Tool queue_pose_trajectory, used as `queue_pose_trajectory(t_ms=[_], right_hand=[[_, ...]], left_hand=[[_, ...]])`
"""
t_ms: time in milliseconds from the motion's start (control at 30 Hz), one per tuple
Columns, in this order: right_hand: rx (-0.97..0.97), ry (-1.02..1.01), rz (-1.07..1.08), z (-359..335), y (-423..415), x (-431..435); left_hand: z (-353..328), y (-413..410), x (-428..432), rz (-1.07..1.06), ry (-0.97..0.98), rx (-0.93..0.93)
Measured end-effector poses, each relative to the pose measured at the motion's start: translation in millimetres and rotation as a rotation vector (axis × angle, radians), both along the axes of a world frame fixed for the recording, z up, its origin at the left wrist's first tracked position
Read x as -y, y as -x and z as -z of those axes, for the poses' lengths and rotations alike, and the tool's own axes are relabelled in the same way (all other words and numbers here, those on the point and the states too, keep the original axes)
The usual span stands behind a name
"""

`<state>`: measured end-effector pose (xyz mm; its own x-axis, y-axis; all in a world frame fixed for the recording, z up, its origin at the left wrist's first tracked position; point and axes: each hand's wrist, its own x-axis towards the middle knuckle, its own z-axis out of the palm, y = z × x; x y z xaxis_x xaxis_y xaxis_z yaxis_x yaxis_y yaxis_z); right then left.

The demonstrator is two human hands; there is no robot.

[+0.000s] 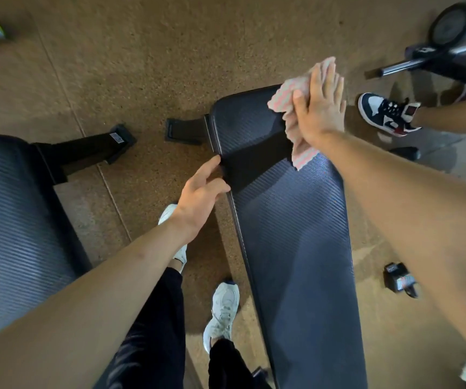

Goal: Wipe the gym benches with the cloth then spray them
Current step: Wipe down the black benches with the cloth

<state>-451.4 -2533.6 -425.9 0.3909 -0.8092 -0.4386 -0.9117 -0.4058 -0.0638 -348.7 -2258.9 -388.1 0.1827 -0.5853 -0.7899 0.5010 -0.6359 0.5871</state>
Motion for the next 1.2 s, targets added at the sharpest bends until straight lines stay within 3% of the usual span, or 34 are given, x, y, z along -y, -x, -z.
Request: queue_pose_trajectory(t_ms=[133, 267, 400, 533, 700, 900, 1000, 1133, 1200], right_hand=[[0.005, 0.058, -0.026, -4.2, -19.1, -22.4], [0.306, -0.079, -0.233, -22.3, -35.6, -79.0], [0.540, -0.263, -0.044, -47.5, -51.4, -122.3], [0.663, -0.738, 0.309, -74.3, -61.2, -142.9], [0.650, -0.896, 0.238, -81.2, -64.7, -153.2], [0.616, -0.809, 0.176, -77.2, -54.4, -148.5], [0.498, -0.716, 0.019, -72.6, -40.8, -143.1], [0.396, -0.190, -0.059, -63.3, -8.8, -138.8], [0.294, -0.035, -0.028, -58.9, 5.3, -135.0]], left_hand=[[1.2, -8.1, -1.1, -0.007, 0.012, -0.001], [6.1, -20.9, -1.6, -0.082, -0.038, 0.126], [2.8, -42.8, -6.9, -0.151, -0.050, 0.337], [-9.8, -68.2, -17.3, -0.115, 0.035, 0.367], [-29.0, -91.0, -24.1, 0.127, 0.185, 0.400], [-21.2, -85.2, -15.5, 0.237, 0.175, 0.530], [-15.3, -80.5, -8.9, 0.128, 0.087, 0.492], [-9.5, -80.1, 10.2, -0.209, -0.119, 0.322], [-6.1, -81.9, 24.0, -0.339, -0.190, 0.252]])
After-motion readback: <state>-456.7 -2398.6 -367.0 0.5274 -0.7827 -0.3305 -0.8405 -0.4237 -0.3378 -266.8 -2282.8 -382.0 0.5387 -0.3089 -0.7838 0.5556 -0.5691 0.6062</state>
